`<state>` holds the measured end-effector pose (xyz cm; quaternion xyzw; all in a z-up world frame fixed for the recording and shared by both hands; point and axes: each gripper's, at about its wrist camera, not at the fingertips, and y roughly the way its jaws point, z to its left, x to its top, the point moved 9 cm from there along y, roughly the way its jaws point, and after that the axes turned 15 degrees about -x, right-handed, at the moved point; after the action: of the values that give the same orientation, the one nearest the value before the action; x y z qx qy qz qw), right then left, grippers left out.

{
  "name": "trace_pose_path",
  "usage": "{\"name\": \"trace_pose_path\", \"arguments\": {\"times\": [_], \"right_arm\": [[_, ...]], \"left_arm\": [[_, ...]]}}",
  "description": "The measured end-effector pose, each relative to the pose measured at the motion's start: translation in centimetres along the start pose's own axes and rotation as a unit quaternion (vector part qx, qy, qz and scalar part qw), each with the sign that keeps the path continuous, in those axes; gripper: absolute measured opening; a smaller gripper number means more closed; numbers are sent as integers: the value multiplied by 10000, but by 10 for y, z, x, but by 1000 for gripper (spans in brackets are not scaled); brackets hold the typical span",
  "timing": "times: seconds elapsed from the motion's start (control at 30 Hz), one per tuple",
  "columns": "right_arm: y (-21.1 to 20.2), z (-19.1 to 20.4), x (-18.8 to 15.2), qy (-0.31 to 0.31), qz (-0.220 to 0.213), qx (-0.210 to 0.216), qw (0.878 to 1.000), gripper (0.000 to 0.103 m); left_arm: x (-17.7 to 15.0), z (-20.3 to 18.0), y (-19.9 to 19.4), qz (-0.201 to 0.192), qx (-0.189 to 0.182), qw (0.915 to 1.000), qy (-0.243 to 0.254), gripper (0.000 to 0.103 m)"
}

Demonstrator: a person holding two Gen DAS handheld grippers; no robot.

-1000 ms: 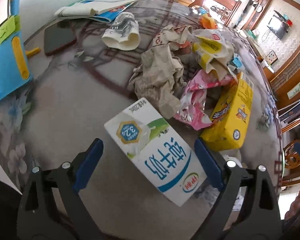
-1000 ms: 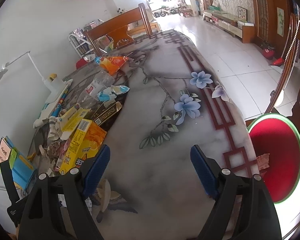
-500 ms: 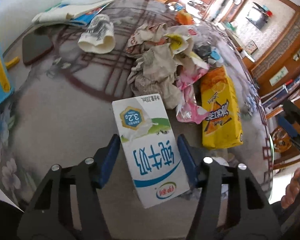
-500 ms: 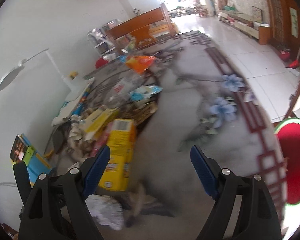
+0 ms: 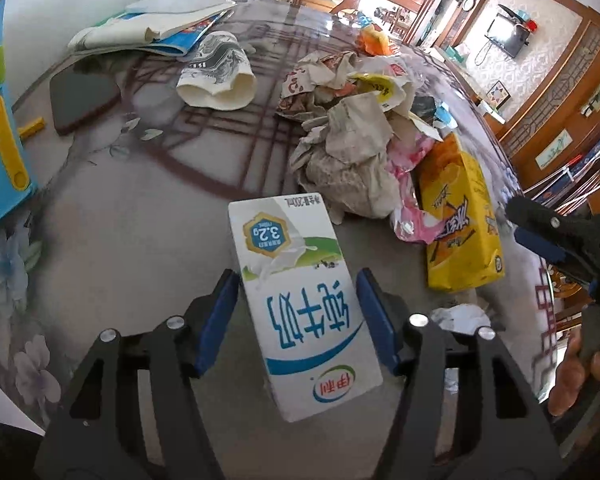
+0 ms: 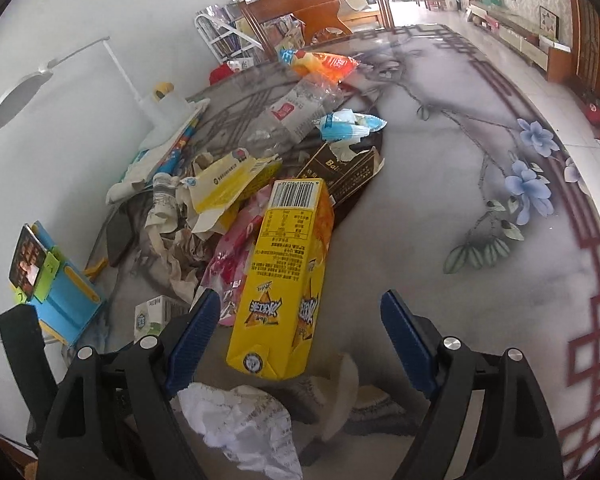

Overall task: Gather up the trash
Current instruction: 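Grasp the white milk carton with the left gripper while the right gripper grasps the yellow juice box, then carry the yellow juice box to the red bin and open the right gripper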

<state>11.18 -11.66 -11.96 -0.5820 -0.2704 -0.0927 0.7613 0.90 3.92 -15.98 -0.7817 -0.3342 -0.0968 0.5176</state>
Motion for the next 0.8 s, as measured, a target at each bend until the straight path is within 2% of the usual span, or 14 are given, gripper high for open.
{"name": "trace_pose_path", "arguments": {"times": [0.17,0.33,0.4,0.43,0.47,0.53,0.6,0.7,0.8], "right_arm": [[10,16,5,-209,-111,-60,9997,80],[26,27,-2,-687,-16,-335,9971,80],[28,24,-3,-725,4,-409,9965,78],[28,21,-3,-715,-4,-455,9964,76],[28,19,-3,-698,-14,-474,9964,71],[26,18,-3,-660,10,-335,9973,50],[22,20,-3,-634,8,-176,9978,39],[18,22,-4,-737,-17,-237,9970,38],[16,23,-8,-689,136,-53,9975,38]], "left_arm": [[-11,1,10,256,-123,9994,-206,78],[-12,-4,7,216,-156,9996,-71,77],[-11,-5,5,182,-136,9997,-38,68],[-11,-5,5,171,-157,9997,-38,60],[-11,-6,4,161,-189,9997,-54,60],[-11,-9,3,120,-248,9996,-49,60],[-9,-11,1,55,-224,9997,36,59],[-5,-13,-4,-78,-131,9997,180,59],[-4,-12,-5,-108,-157,9997,145,59]]}}
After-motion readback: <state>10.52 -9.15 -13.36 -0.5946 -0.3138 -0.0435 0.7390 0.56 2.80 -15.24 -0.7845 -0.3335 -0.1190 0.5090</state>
